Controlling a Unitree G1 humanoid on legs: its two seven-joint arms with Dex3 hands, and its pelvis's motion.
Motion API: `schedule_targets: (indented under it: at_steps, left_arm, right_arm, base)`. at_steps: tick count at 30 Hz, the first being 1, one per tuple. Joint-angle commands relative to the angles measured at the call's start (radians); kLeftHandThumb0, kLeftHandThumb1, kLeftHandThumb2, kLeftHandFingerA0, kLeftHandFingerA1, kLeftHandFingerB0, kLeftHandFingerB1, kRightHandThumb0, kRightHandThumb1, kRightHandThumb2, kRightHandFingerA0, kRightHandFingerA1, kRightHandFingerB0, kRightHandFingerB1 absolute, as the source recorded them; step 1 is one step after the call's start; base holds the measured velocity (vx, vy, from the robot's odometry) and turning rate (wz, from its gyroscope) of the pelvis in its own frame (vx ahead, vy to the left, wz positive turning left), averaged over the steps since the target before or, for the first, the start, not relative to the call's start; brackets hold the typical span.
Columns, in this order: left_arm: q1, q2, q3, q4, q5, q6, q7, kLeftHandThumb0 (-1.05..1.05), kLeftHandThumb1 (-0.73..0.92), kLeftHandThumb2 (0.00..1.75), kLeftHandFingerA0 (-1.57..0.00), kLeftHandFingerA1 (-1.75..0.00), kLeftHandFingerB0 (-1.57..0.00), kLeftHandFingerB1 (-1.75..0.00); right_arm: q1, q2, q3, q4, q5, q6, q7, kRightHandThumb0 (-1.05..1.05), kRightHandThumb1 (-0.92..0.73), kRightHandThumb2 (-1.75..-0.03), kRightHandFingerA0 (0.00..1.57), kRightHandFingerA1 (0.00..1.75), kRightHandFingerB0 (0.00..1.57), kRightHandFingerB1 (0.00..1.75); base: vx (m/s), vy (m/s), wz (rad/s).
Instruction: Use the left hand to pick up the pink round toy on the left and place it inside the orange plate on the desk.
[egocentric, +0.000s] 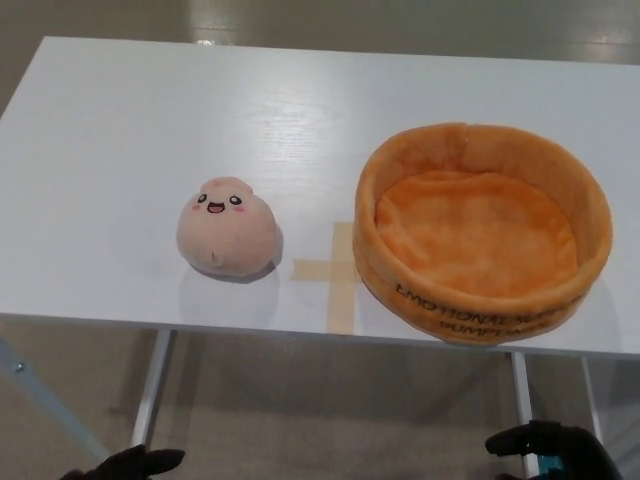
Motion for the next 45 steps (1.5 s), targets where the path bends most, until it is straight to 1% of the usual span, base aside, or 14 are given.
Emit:
schedule_targets:
  at_steps: [1, 2, 7, 8, 9, 14, 15, 24, 25, 30, 32, 36, 37, 45]
  left_arm:
    - [0.173, 0.196, -0.024, -0.475, -0.384, 0.053, -0.404, -0.37, 0.51, 0.55, -0.43, -0.35, -0.45, -0.34]
    - [0.182, 0.21, -0.022, -0.51, -0.4, 0.056, -0.41, -0.38, 0.51, 0.55, -0.43, -0.35, -0.44, -0.33]
    - [0.205, 0.254, -0.002, -0.633, -0.451, 0.06, -0.42, -0.37, 0.52, 0.55, -0.42, -0.35, -0.44, -0.33]
    - [0.199, 0.264, 0.008, -0.683, -0.489, 0.05, -0.423, -0.4, 0.47, 0.67, -0.36, -0.43, -0.37, -0.41]
    - [0.194, 0.267, 0.015, -0.713, -0.514, 0.044, -0.425, -0.39, 0.46, 0.67, -0.36, -0.44, -0.37, -0.41]
    - [0.144, 0.225, 0.059, -0.763, -0.537, 0.003, -0.374, -0.34, 0.52, 0.56, -0.45, -0.38, -0.41, -0.35]
    - [0.116, 0.208, 0.078, -0.772, -0.524, -0.008, -0.348, -0.33, 0.53, 0.56, -0.44, -0.39, -0.4, -0.35]
    - [-0.061, 0.11, 0.212, -0.774, -0.487, 0.098, -0.242, -0.29, 0.53, 0.56, -0.48, -0.44, -0.42, -0.39]
    - [-0.097, 0.098, 0.223, -0.754, -0.464, 0.107, -0.227, -0.37, 0.47, 0.67, -0.43, -0.5, -0.4, -0.46]
    - [-0.322, 0.033, 0.255, -0.59, -0.411, 0.172, -0.208, -0.18, 0.51, 0.55, -0.39, -0.41, -0.36, -0.35]
    - [-0.369, 0.016, 0.261, -0.543, -0.403, 0.169, -0.219, -0.22, 0.52, 0.55, -0.39, -0.4, -0.34, -0.34]
    - [-0.562, 0.008, 0.24, -0.357, -0.26, 0.138, -0.191, -0.25, 0.5, 0.59, -0.2, -0.34, -0.2, -0.3]
    - [-0.599, 0.014, 0.228, -0.316, -0.216, 0.118, -0.187, -0.16, 0.5, 0.57, -0.16, -0.32, -0.15, -0.28]
    - [-0.78, 0.022, 0.102, -0.119, 0.004, 0.104, -0.149, -0.05, 0.36, 0.65, 0.0, -0.02, 0.0, -0.19]
  right_arm:
    - [-0.015, -0.006, -0.001, 0.009, -0.006, 0.005, -0.005, -0.19, -0.44, -0.83, 0.67, 0.84, 0.67, 0.79]
    - [-0.015, -0.005, -0.003, 0.009, -0.004, 0.002, -0.004, -0.13, -0.59, -0.58, 0.67, 0.87, 0.69, 0.78]
    - [-0.022, -0.008, -0.009, 0.011, 0.003, 0.003, 0.008, -0.14, -0.6, -0.57, 0.66, 0.86, 0.68, 0.78]
    - [-0.025, -0.009, -0.007, 0.012, 0.0, 0.002, 0.005, -0.2, -0.44, -0.84, 0.67, 0.84, 0.68, 0.8]
    - [-0.028, -0.01, -0.005, 0.012, -0.002, 0.006, 0.002, -0.15, -0.6, -0.57, 0.65, 0.85, 0.7, 0.78]
    - [-0.029, -0.007, -0.008, 0.011, 0.002, 0.004, 0.003, -0.12, -0.58, -0.6, 0.66, 0.87, 0.69, 0.79]
    - [-0.031, -0.008, -0.004, 0.014, -0.002, 0.002, 0.004, -0.21, -0.44, -0.84, 0.71, 0.86, 0.67, 0.8]
    - [-0.032, -0.009, -0.003, 0.012, -0.004, 0.011, -0.003, -0.14, -0.59, -0.57, 0.65, 0.85, 0.7, 0.78]
    - [-0.032, -0.011, -0.003, 0.012, -0.005, 0.007, -0.002, -0.19, -0.44, -0.83, 0.68, 0.84, 0.69, 0.8]
    - [-0.033, -0.013, -0.005, 0.017, -0.002, 0.009, 0.004, -0.2, -0.44, -0.84, 0.68, 0.84, 0.67, 0.79]
    - [-0.033, -0.014, -0.003, 0.017, -0.004, 0.011, 0.004, -0.13, -0.6, -0.57, 0.66, 0.86, 0.68, 0.77]
    - [-0.035, -0.009, -0.004, 0.018, -0.002, 0.014, 0.0, -0.14, -0.59, -0.57, 0.66, 0.86, 0.7, 0.78]
    - [-0.037, -0.01, -0.003, 0.019, -0.004, 0.014, -0.001, -0.2, -0.44, -0.83, 0.67, 0.83, 0.67, 0.79]
    - [-0.038, -0.013, 0.0, 0.019, -0.007, 0.002, 0.003, -0.15, -0.59, -0.58, 0.65, 0.84, 0.69, 0.77]
  base:
    - [0.0, 0.0, 0.0]
    - [0.0, 0.0, 0.0]
    - [0.0, 0.0, 0.0]
    - [0.0, 0.0, 0.0]
    - [0.0, 0.0, 0.0]
    - [0.0, 0.0, 0.0]
    - [0.0, 0.0, 0.0]
    - [0.0, 0.0, 0.0]
    - [0.0, 0.0, 0.0]
    - [0.0, 0.0, 0.0]
    - [0.0, 0.0, 0.0]
    - [0.0, 0.0, 0.0]
    - [0.0, 0.0, 0.0]
    - [0.0, 0.0, 0.0]
